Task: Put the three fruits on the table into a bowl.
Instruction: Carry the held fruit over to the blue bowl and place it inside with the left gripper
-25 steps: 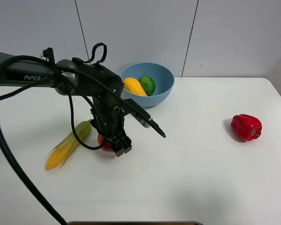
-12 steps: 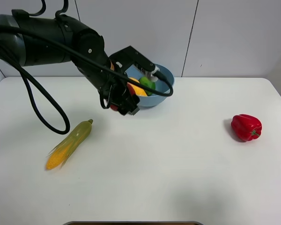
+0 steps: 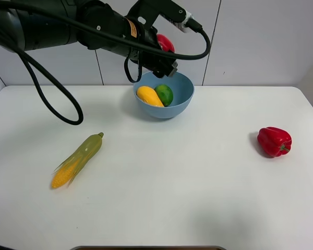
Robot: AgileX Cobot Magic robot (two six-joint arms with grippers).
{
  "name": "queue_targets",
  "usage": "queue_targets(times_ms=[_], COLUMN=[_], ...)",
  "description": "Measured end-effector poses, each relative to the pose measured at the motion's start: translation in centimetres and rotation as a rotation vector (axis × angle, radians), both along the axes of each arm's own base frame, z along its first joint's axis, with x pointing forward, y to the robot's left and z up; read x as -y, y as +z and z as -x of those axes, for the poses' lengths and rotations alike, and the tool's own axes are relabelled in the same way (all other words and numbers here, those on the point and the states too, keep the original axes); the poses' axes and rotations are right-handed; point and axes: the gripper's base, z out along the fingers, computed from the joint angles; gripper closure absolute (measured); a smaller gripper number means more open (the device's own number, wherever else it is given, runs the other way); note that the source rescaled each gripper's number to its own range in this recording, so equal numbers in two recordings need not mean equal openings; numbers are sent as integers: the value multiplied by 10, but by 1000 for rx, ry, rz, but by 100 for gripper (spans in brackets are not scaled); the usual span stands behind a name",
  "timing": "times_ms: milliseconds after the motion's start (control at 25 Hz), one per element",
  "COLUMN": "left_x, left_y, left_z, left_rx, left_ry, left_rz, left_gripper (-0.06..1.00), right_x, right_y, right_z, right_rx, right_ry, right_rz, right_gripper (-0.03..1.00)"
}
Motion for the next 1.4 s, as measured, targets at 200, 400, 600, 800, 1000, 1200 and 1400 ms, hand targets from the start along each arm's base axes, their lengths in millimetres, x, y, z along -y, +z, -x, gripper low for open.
queue_targets(times_ms=[200, 400, 600, 800, 1000, 1200, 1400], left_x=[-5, 7, 19, 24, 29, 31, 33], left_y=[-18, -40, -66, -91, -120, -146, -153], left_z=[-32, -54, -69, -75, -80, -83, -85], left_rx=[-9, -6, -14, -39, -55, -68, -52], left_ry=[52, 54, 50, 47, 39, 28, 17], left_rz=[-10, -19, -24, -45, -58, -86, -85], left_gripper=[94, 94, 94, 94, 94, 94, 94], right_x=[0, 0, 0, 0, 0, 0, 0], right_y=[0, 0, 0, 0, 0, 0, 0], right_z=[0, 0, 0, 0, 0, 0, 0], right_rx=[0, 0, 0, 0, 0, 0, 0], right_ry=[0, 0, 0, 0, 0, 0, 0], right_rz=[0, 0, 0, 0, 0, 0, 0], right_gripper=[-3, -3, -3, -3, -3, -3, -3])
